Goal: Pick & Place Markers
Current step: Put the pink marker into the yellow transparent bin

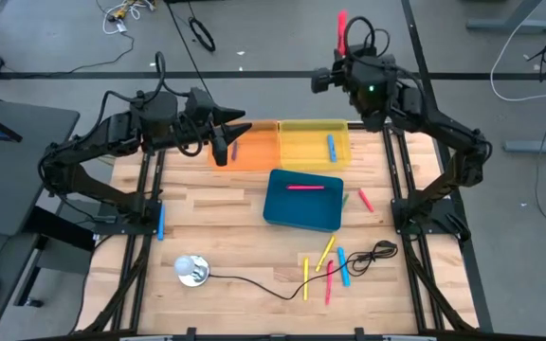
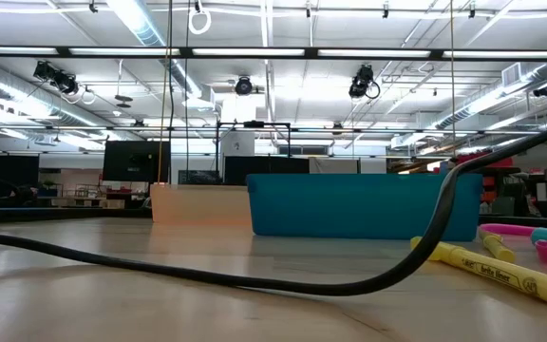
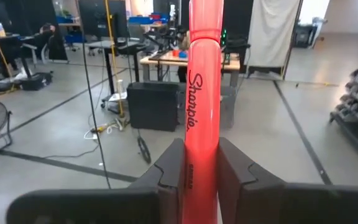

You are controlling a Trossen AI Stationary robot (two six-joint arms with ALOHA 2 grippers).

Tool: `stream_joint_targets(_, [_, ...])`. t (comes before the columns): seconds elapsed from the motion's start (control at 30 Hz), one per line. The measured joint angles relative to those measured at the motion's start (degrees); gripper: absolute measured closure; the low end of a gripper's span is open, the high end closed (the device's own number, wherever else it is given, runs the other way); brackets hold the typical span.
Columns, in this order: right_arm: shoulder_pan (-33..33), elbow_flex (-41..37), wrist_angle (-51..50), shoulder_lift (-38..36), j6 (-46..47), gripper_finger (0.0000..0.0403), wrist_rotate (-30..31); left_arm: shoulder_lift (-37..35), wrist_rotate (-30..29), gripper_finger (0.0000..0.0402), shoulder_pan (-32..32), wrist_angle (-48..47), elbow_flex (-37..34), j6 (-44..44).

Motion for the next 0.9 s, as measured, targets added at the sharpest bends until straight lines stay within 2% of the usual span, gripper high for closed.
stream_joint_targets(0.13, [-3.5,2.7,-7.4,1.4,6.0,0.0352,-5.4,0.0,0.0,0.0216,0.0,-0.2,0.0,0.0])
stream_joint_targets(0.37, [-11.3,6.3,-23.1,6.6,18.4,0.0352,-19.9,0.0,0.0,0.0216,0.0,-0.8,0.0,0.0])
stream_joint_targets(0.67, [-19.6,6.5,-28.1,10.8,25.3,0.0352,-35.3,0.0,0.0,0.0216,1.2,-1.2,0.0,-0.2])
stream_joint_targets(0.9, [-24.7,6.5,-33.3,12.7,30.1,0.0352,-44.6,0.0,0.0,0.0216,1.2,-1.2,0.0,-0.1])
